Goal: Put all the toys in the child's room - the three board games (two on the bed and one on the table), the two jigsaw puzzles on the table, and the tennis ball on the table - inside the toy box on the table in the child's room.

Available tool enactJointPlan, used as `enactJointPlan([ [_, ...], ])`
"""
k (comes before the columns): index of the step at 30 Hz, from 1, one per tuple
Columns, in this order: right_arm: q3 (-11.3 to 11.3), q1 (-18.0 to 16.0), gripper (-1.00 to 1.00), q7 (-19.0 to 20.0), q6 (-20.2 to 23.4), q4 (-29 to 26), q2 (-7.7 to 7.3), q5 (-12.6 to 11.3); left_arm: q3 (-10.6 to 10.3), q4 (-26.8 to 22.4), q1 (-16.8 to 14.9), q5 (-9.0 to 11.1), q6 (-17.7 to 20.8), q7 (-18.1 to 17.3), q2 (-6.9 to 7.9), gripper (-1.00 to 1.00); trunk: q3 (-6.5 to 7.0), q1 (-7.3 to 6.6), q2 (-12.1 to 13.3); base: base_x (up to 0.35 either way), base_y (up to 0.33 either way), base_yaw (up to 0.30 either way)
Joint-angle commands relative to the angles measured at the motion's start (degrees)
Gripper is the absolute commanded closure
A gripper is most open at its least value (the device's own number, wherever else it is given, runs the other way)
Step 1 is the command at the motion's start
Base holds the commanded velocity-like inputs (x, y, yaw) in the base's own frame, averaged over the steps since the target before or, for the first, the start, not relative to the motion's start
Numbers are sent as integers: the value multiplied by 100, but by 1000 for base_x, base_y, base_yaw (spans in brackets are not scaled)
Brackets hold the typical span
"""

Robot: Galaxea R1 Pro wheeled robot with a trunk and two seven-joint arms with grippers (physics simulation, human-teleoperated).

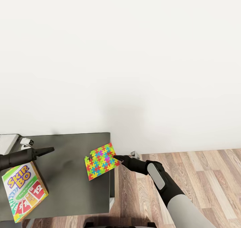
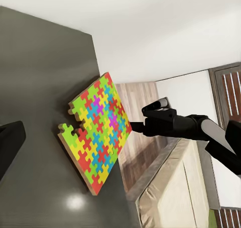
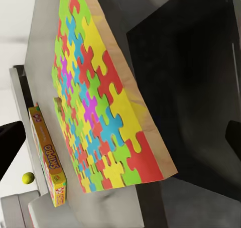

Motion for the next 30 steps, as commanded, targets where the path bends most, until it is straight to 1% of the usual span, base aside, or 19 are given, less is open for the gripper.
enactJointPlan([
  [1,-5,-3,-100,5,25,-2,2,-7,-1,0,-3,-3,61,-23,3,-100,-8,3,-9,0,107,0],
  [8,-11,-3,-100,1,36,11,3,-15,-1,-1,-3,-3,61,-23,2,-100,-9,3,-9,0,117,0],
  [30,-12,-3,-100,-1,42,32,3,-8,-1,-1,-3,-3,61,-23,1,-100,-9,3,-9,0,23,0],
])
